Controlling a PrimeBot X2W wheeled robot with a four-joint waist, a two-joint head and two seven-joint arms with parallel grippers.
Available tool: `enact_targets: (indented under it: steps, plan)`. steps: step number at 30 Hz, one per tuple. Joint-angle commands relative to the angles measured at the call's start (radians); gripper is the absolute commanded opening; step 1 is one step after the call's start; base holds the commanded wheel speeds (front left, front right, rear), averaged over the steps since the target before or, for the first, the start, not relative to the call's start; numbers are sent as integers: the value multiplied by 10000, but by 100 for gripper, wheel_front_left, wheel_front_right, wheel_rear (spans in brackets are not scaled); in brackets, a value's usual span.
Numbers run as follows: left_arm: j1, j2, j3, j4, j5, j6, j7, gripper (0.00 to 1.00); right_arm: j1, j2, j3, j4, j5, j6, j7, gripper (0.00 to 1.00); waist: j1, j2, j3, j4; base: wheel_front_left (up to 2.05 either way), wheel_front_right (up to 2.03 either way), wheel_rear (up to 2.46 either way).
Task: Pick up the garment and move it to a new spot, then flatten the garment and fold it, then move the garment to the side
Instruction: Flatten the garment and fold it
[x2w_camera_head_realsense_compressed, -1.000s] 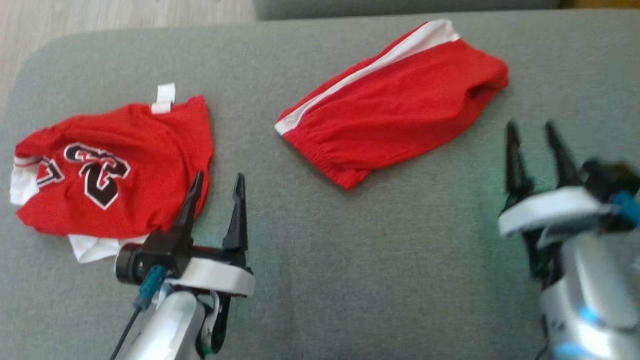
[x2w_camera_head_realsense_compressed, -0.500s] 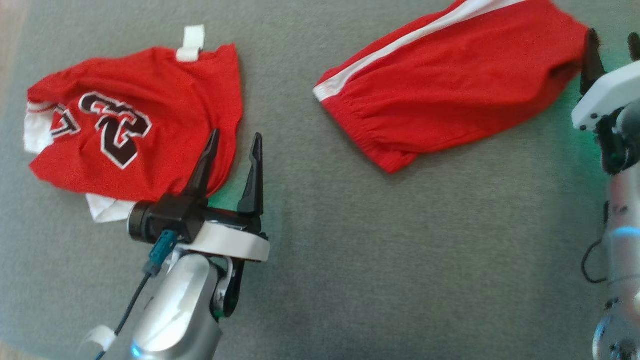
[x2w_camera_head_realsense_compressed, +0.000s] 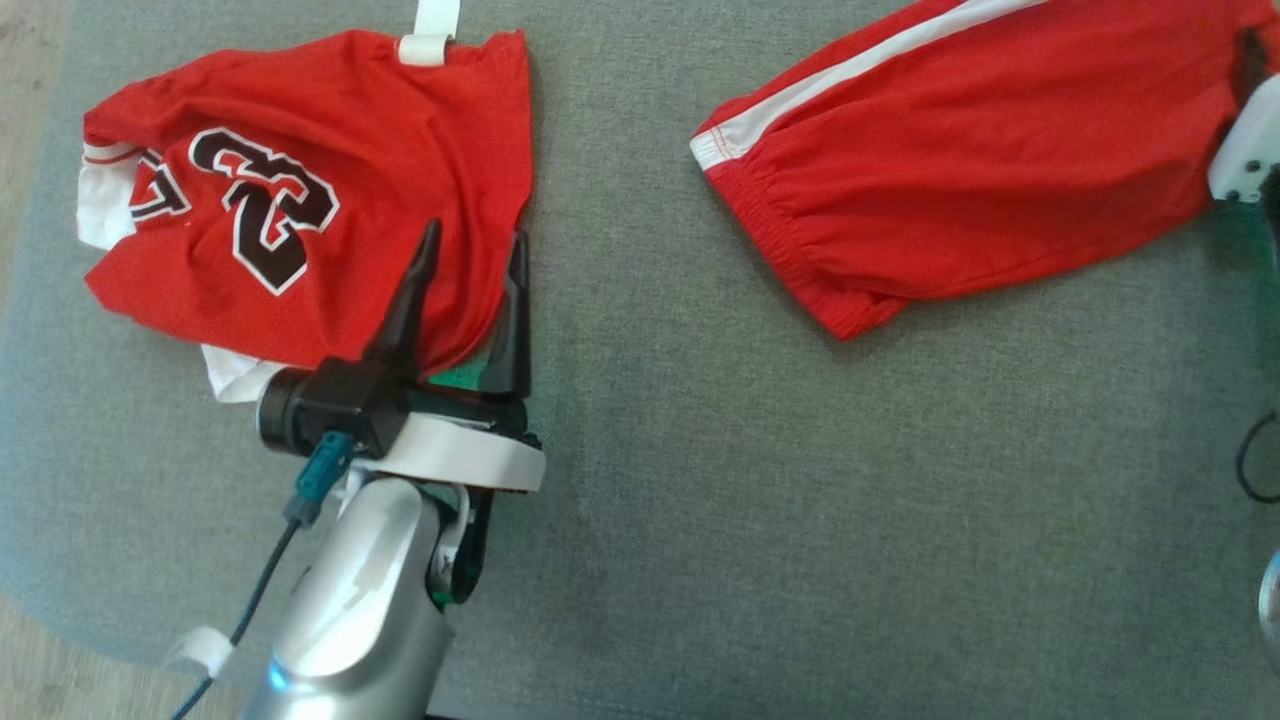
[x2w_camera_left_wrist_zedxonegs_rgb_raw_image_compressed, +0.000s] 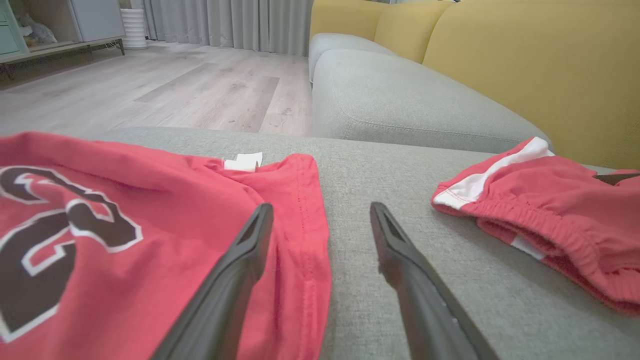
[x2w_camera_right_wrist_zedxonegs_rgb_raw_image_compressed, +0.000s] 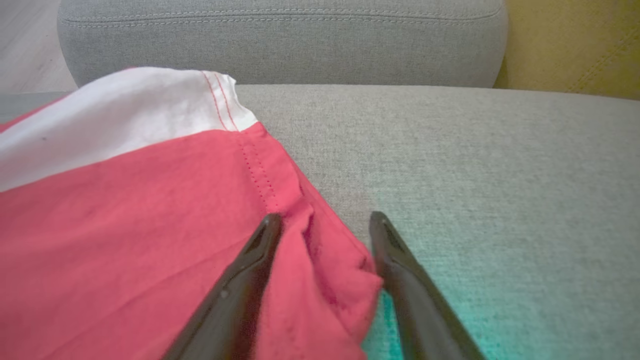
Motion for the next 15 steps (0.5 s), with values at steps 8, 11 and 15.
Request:
enact_targets:
  steps: [8,11,15]
  plan:
    - [-137,71,703,-106,260,-118,-80,100,4,258,723,696,636,-19,-845,0,-1,0,-370,-581,0,0,0]
    - [-59,60,779,-52,340,-163,-80,100,221,158,915,786,1151,-19,-1288,0,-1,0,-654,-873,0,0,0]
    - [168,45,861,50,457,-205,-80,100,992,-276,1099,746,2010,-19,-1760,0,-1,0,-1180,-1344,0,0,0]
